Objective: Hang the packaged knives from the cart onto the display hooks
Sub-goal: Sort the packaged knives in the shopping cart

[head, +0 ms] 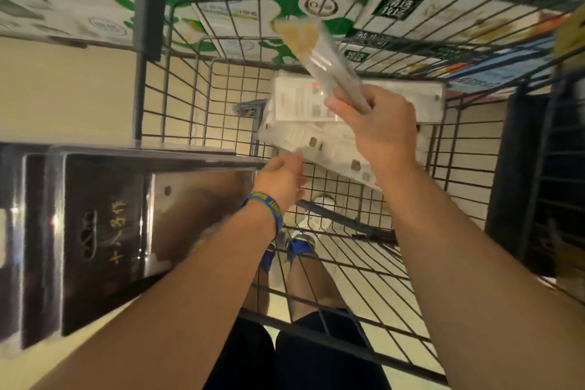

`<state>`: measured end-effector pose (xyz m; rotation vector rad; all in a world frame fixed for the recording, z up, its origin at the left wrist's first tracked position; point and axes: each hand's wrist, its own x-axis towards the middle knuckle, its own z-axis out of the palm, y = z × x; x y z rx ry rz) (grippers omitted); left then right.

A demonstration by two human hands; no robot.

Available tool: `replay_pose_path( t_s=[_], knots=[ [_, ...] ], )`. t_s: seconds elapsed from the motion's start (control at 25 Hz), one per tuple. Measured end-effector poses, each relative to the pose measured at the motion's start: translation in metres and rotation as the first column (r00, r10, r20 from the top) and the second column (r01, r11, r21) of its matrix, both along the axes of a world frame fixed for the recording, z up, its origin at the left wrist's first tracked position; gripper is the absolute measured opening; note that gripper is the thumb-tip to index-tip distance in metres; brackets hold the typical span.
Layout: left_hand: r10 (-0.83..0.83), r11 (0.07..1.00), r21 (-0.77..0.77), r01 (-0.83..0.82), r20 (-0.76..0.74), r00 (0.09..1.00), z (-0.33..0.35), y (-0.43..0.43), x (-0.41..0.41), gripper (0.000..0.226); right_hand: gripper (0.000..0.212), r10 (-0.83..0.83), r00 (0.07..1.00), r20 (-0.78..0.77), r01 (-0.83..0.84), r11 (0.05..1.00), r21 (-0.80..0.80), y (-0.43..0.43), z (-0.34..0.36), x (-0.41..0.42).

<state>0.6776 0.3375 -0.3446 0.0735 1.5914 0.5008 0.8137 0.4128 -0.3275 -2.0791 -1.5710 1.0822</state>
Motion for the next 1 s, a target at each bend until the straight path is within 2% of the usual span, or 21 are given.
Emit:
replay_pose_path(
  t_s=[0.12,0.24,0.28,0.36,0.44,0.52,0.6,0.64,0.68,0.76,0.8,0.84,0.92,1.0],
  knots=[
    [-0.057,0.970,0.233,0.069,-0.058,0.997,0.011,0.004,0.000,0.050,0.032,-0.137,0.946,-0.294,0.144,0.990,0.001,0.015,0.040,-0.006],
    [-0.099,0.940,0.336,0.064,0.088,0.991,0.014,0.009,0.001,0.067,0.032,-0.121,0.891,-0.437,0.093,0.992,-0.085,0.020,0.047,-0.014],
    [-0.124,0.933,0.350,0.077,0.113,0.986,0.012,0.008,0.002,0.060,0.032,-0.084,0.883,-0.462,0.039,0.993,-0.107,0.018,0.044,-0.019],
    [-0.162,0.923,0.363,0.132,0.054,0.985,0.012,0.003,0.001,0.034,0.053,-0.053,0.891,-0.451,-0.019,0.988,-0.153,0.012,0.031,-0.024],
    [-0.181,0.911,0.374,0.175,-0.021,0.983,0.011,0.000,-0.003,0.014,0.067,-0.226,0.841,-0.492,0.098,0.957,-0.273,0.004,0.016,-0.021],
    [-0.271,0.874,0.382,0.299,-0.127,0.954,0.013,-0.003,-0.008,0.003,0.065,-0.376,0.826,-0.421,0.231,0.906,-0.356,-0.007,-0.003,-0.010],
    [-0.364,0.807,0.344,0.479,-0.350,0.863,0.017,-0.007,-0.011,0.008,0.039,-0.292,0.951,-0.099,0.261,0.933,-0.248,-0.024,-0.030,0.004],
    [-0.362,0.787,0.320,0.527,-0.453,0.815,0.019,-0.010,-0.013,0.011,0.044,-0.229,0.971,0.063,0.237,0.949,-0.206,-0.031,-0.040,0.008],
    [-0.337,0.782,0.303,0.544,-0.529,0.779,0.022,-0.013,-0.014,0.013,0.060,-0.196,0.969,0.152,0.223,0.956,-0.191,-0.035,-0.049,0.008],
    [-0.311,0.782,0.264,0.564,-0.619,0.721,0.025,-0.016,-0.019,0.014,0.084,-0.109,0.970,0.216,0.150,0.972,-0.183,-0.031,-0.064,-0.005],
    [-0.338,0.771,0.229,0.595,-0.645,0.686,0.026,-0.017,-0.021,0.013,0.093,0.002,0.968,0.252,0.048,0.980,-0.193,-0.026,-0.070,-0.014],
    [-0.381,0.749,0.190,0.635,-0.661,0.646,0.025,-0.018,-0.023,0.011,0.100,0.151,0.943,0.295,-0.083,0.970,-0.231,-0.021,-0.075,-0.023],
    [-0.443,0.713,0.135,0.688,-0.673,0.591,0.020,-0.018,-0.025,0.014,0.107,0.416,0.836,0.358,-0.308,0.895,-0.322,-0.014,-0.088,-0.031],
    [-0.439,0.712,0.139,0.689,-0.677,0.591,0.016,-0.018,-0.023,0.018,0.107,0.550,0.721,0.421,-0.409,0.829,-0.382,-0.012,-0.098,-0.022]
  ],
)
